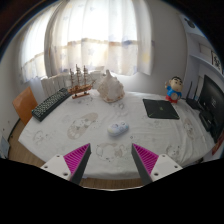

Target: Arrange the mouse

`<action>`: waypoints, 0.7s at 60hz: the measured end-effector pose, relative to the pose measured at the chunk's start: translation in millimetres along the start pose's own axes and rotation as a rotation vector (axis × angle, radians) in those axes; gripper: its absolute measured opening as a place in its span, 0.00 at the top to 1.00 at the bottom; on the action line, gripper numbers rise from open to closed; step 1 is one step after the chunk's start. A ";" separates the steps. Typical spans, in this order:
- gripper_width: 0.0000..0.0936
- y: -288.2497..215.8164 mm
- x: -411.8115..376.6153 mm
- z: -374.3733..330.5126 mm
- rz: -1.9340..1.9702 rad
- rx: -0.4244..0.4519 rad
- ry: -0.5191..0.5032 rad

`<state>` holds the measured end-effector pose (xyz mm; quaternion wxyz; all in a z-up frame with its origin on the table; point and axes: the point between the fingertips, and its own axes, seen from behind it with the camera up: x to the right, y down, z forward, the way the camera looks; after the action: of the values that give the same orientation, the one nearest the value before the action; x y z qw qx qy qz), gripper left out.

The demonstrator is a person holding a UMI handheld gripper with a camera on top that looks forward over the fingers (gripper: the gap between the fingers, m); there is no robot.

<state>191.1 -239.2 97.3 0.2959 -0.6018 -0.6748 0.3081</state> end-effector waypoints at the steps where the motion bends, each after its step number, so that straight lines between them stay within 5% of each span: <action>1: 0.09 0.7 -0.6 5.0 0.002 0.003 0.004; 20: 0.09 -0.8 5.3 102.7 0.063 0.098 0.070; 42: 0.12 -1.9 2.5 178.1 0.040 0.085 0.050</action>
<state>52.5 -247.5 -14.3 0.3320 -0.6096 -0.6412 0.3272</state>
